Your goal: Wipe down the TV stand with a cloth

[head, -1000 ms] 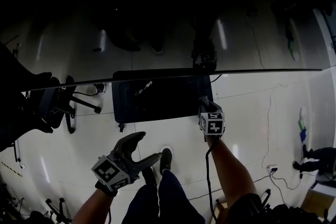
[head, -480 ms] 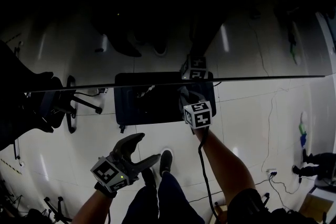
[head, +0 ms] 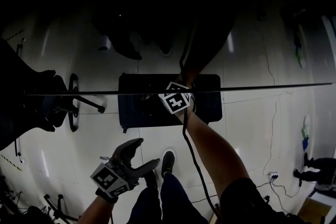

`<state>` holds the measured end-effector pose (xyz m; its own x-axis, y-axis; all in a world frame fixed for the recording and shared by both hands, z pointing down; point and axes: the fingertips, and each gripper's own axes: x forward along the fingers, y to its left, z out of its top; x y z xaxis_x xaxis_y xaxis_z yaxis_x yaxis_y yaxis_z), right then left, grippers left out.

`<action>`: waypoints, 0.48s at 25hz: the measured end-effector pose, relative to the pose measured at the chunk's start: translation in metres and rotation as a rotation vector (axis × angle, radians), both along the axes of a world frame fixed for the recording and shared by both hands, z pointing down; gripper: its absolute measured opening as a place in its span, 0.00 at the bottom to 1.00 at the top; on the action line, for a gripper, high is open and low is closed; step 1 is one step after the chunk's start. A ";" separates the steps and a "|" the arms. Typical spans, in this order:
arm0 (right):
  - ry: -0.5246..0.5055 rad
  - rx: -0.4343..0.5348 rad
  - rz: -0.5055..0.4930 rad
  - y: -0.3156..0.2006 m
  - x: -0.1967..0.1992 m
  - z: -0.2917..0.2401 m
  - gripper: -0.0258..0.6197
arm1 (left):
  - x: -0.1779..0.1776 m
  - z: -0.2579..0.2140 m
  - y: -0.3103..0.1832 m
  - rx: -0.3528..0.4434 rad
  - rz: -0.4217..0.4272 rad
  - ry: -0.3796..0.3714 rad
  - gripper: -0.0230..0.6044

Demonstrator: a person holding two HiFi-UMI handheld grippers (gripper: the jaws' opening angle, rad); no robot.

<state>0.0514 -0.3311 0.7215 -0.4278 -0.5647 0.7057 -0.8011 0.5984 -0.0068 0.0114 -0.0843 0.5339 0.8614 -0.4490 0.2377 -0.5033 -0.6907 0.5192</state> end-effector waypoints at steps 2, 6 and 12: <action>0.005 0.041 -0.024 -0.006 -0.002 -0.005 0.13 | -0.001 0.003 0.000 -0.009 0.002 -0.012 0.63; 0.042 -0.064 0.010 0.013 0.030 0.014 0.13 | 0.006 -0.001 -0.005 -0.003 0.003 0.001 0.63; 0.074 -0.084 0.146 0.022 0.117 0.017 0.13 | 0.024 -0.004 -0.003 0.000 0.040 0.019 0.63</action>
<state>0.1682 -0.3089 0.7381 -0.2911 -0.5545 0.7796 -0.8795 0.4757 0.0099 0.0351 -0.0875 0.5297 0.8830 -0.4142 0.2206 -0.4652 -0.7104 0.5282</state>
